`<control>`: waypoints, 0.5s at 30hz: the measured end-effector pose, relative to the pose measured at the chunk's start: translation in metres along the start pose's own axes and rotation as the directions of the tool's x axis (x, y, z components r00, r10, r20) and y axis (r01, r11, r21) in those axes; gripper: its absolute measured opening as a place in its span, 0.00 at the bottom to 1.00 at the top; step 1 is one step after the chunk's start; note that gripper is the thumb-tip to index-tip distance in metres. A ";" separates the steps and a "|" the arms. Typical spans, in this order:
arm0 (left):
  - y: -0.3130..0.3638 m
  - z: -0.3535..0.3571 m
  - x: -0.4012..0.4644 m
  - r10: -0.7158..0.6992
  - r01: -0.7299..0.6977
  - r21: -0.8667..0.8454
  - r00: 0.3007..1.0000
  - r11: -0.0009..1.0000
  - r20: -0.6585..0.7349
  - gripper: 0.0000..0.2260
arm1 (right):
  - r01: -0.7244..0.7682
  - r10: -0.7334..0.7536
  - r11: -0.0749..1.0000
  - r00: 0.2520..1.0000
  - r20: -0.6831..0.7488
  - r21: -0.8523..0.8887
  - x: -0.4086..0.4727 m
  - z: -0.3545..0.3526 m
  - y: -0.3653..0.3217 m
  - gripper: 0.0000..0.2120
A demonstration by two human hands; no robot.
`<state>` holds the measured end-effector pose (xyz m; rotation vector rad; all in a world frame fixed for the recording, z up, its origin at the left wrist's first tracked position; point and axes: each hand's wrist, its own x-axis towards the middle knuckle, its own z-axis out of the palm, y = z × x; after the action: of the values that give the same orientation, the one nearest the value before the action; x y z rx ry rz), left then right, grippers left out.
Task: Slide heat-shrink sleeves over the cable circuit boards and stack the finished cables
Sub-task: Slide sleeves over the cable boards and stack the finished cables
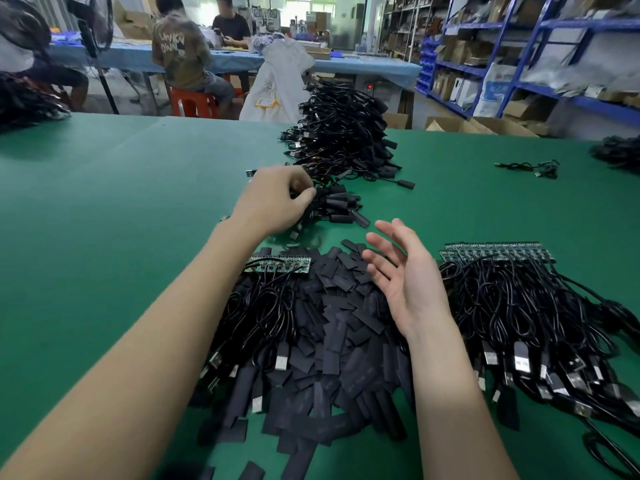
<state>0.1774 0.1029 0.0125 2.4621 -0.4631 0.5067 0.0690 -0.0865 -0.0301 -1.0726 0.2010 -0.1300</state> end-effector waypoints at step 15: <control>-0.015 0.004 -0.060 -0.173 0.068 0.272 0.908 0.960 0.382 0.12 | 0.279 -0.243 0.531 0.955 0.172 -0.800 0.007 0.026 0.027 0.04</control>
<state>0.1327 0.1249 -0.0243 2.8329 -0.4219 -0.0046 0.0819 -0.0532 -0.0426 -2.0619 0.0465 -0.3073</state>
